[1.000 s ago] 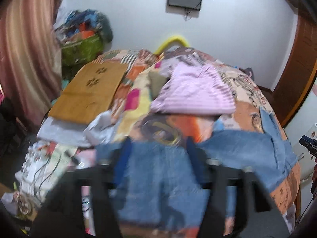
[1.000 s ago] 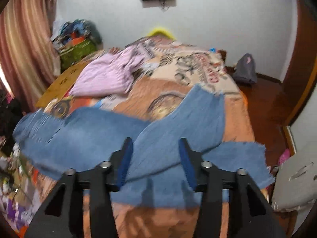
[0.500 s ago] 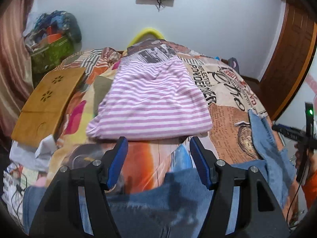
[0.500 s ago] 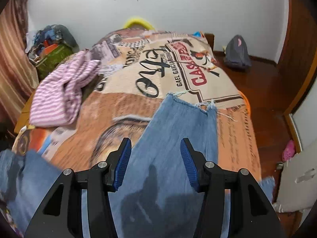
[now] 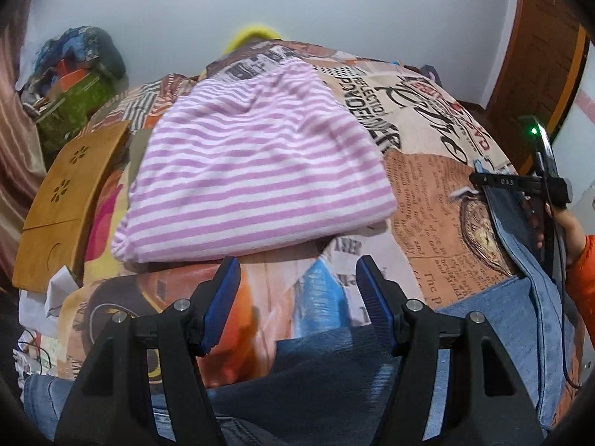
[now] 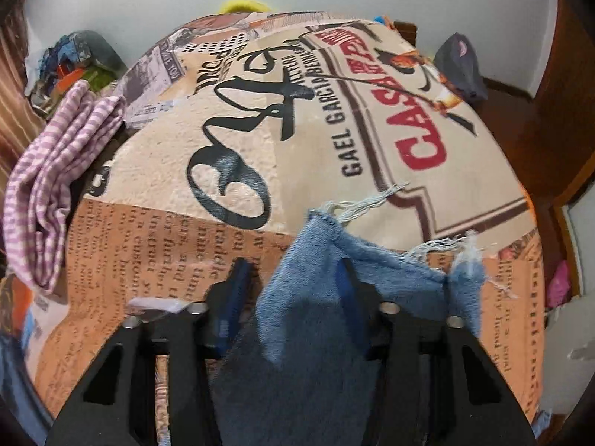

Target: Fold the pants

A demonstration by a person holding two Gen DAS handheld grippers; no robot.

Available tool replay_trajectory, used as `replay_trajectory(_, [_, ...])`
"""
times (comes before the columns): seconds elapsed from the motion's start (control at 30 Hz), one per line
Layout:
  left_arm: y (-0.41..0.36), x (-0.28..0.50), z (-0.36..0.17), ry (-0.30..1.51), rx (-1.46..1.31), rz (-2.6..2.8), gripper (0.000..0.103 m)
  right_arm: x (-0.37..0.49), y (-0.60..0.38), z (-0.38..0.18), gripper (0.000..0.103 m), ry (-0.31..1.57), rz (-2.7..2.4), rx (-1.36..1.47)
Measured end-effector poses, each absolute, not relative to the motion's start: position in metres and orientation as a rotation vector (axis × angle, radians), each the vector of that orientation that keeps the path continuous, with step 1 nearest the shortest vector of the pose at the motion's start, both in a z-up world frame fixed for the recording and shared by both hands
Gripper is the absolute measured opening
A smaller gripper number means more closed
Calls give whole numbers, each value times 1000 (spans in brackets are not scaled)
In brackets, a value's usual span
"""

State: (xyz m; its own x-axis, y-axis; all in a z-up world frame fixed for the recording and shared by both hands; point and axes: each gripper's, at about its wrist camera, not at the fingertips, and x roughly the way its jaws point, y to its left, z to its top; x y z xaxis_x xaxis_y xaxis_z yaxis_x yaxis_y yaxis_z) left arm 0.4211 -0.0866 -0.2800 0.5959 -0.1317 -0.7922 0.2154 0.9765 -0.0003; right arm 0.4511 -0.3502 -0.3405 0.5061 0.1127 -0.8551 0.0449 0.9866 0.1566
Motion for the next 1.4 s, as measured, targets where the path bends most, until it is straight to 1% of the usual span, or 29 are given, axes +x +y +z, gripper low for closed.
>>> replay_trajectory(0.03, [-90,420,-280,913,103,-207,64,450,-352,-340,19,1040,40,162])
replay_trajectory(0.07, [-94,419,-279,916,107,-211,64,447,-356,-339,10,1044,33,158])
replay_trajectory(0.13, [-103,415,-277,928,107,-231,64,444,-367,-337,8,1050,47,195])
replay_trajectory(0.23, [-119,405,-270,940,109,-267,64,431,-384,-320,7,1015,39,229])
replay_trajectory(0.47, [-183,359,-252,954,123,-414,64,360,-424,-235,7,866,14,255])
replay_trajectory(0.57, [-212,337,-248,956,138,-488,64,340,-439,-209,7,823,3,272])
replay_trajectory(0.7, [-252,310,-255,984,153,-585,64,305,-458,-183,7,774,-16,280])
replay_trajectory(0.8, [-277,299,-268,1008,191,-607,64,294,-464,-175,7,759,-23,288])
replay_trajectory(0.83, [-284,297,-272,1010,205,-606,62,292,-466,-174,7,755,-24,290])
replay_trajectory(0.87, [-290,295,-276,1011,222,-609,57,293,-467,-173,7,752,-25,295])
replay_trajectory(0.93, [-295,296,-278,1014,229,-624,22,289,-470,-169,7,748,-16,305])
replay_trajectory(1.03, [-298,293,-265,971,232,-615,7,292,-467,-163,6,738,-2,300])
replay_trajectory(1.13, [-297,291,-245,902,224,-591,5,292,-463,-148,6,690,10,278])
replay_trajectory(1.23, [-297,284,-233,864,215,-600,4,285,-464,-133,6,630,23,271])
replay_trajectory(1.33, [-309,275,-242,879,242,-627,5,276,-469,-140,6,628,17,264])
replay_trajectory(1.4, [-320,271,-257,918,256,-643,5,272,-475,-160,6,673,2,273])
